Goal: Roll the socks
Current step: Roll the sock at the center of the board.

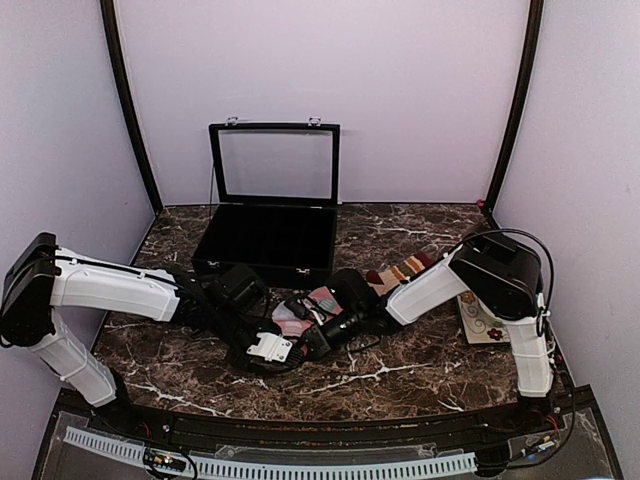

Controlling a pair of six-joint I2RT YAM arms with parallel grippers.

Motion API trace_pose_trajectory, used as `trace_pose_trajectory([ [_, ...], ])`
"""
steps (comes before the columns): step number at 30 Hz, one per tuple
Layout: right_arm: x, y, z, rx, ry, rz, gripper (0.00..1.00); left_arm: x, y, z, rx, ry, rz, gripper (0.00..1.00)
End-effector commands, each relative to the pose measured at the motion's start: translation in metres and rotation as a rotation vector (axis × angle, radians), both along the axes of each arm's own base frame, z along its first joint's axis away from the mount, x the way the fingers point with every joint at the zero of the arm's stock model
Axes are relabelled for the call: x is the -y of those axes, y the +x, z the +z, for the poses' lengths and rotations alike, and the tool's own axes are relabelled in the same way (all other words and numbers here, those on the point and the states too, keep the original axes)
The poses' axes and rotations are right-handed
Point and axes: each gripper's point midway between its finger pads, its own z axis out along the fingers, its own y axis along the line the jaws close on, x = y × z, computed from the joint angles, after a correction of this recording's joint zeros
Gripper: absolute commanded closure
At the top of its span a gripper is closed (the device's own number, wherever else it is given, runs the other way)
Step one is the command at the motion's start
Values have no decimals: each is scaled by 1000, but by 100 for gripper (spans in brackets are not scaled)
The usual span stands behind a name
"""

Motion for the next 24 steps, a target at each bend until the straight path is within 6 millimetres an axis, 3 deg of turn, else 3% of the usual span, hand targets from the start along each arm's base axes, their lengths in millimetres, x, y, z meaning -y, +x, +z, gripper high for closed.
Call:
trace_pose_trajectory([
  [1, 42, -16, -66, -149, -257, -56, 100, -4, 2, -15, 10, 35, -8, 42],
  [8, 42, -15, -64, -156, -246, -59, 100, -4, 11, -28, 26, 65, 19, 50],
  [19, 44, -18, -62, -162, -242, -55, 100, -8, 17, -34, 41, 74, 48, 49],
  [24, 45, -18, -61, -163, -243, -58, 100, 1, 21, -12, 48, 16, 71, 40],
])
